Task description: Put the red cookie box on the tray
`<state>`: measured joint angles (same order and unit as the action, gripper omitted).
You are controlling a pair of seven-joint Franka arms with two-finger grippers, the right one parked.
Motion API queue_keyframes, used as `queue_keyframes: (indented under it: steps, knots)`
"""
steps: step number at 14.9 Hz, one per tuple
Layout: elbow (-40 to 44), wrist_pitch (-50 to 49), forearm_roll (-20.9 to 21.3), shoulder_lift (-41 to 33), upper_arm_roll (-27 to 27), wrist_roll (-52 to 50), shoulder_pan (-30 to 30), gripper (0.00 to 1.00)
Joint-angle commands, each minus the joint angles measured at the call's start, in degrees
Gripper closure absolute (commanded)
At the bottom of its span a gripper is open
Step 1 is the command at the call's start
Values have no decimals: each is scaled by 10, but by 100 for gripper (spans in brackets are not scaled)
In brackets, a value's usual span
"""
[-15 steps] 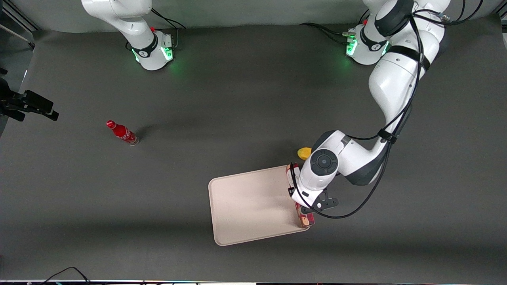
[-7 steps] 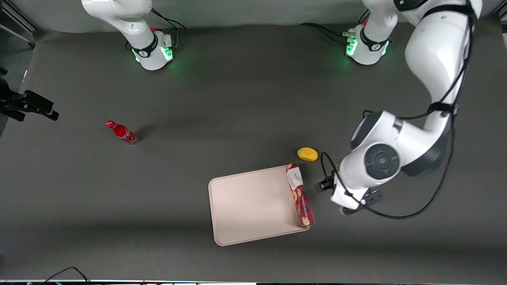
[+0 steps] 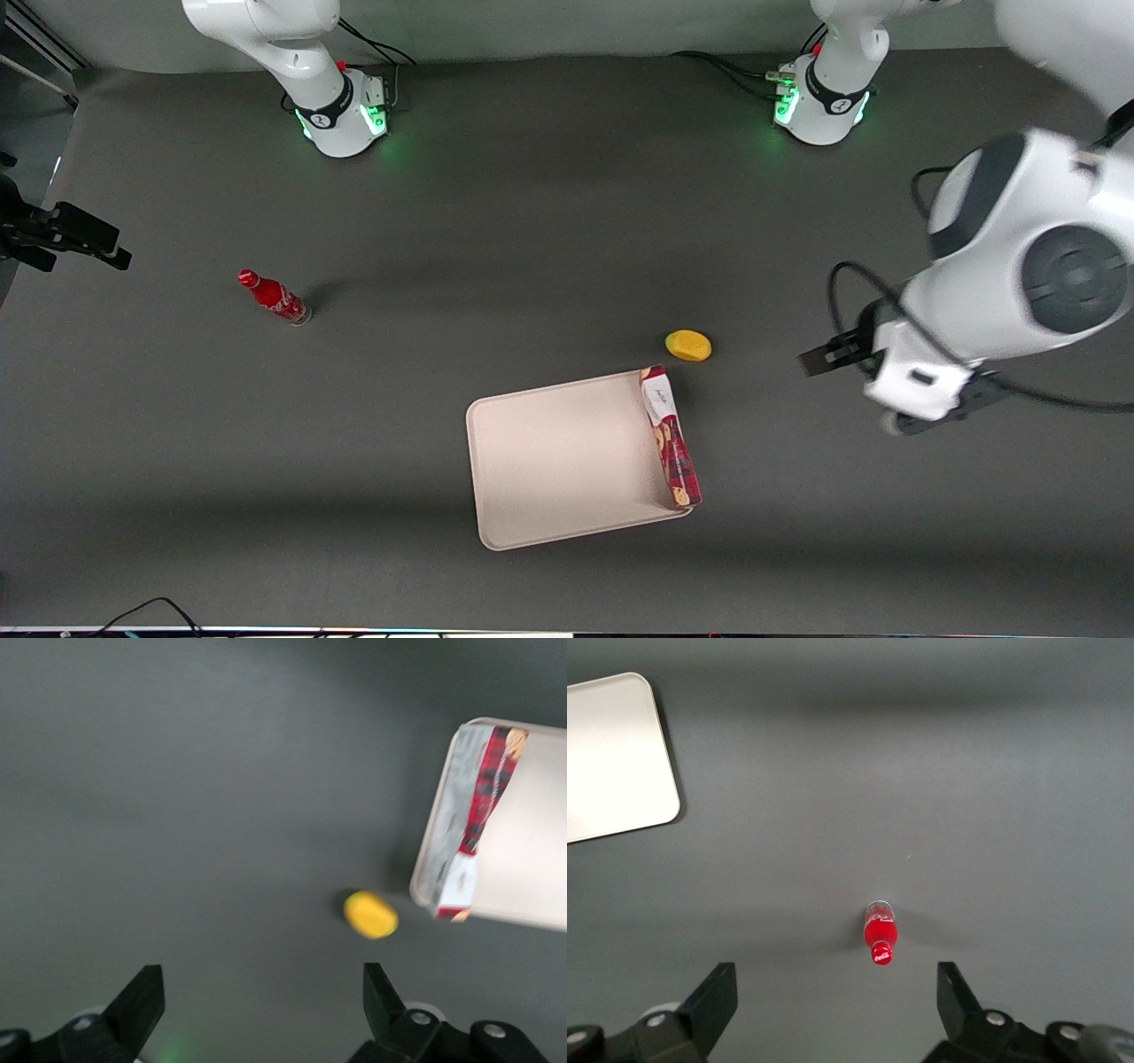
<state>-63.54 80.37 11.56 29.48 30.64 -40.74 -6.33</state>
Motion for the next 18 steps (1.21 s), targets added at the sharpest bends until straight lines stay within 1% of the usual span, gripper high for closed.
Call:
queue_keyframes:
  steps: [1,2,4,5,7,9,11,12,14,15,17,18]
  knots:
    - [-18,-97,-63,-115,-134,190,10,0]
    - [-38,-115,-70,-143,-167,245,15,0]
    - [-100,-119,-73,-211,-226,345,15,0]
    - [-134,-116,-79,-243,-251,382,16,0]
    - [-198,-105,-88,-299,-290,423,16,0]
    - [-267,-83,-90,-355,-297,443,16,0]
    - [-353,-28,-90,-421,-297,443,19,0]
    - [-371,-15,-90,-437,-296,443,20,0]
    - [-356,-6,-98,-431,-291,440,27,0]
    - [-334,-5,-107,-419,-284,442,29,0]
    - [-284,-16,-109,-387,-277,444,29,0]
    - [-273,-19,-109,-382,-273,444,29,0]
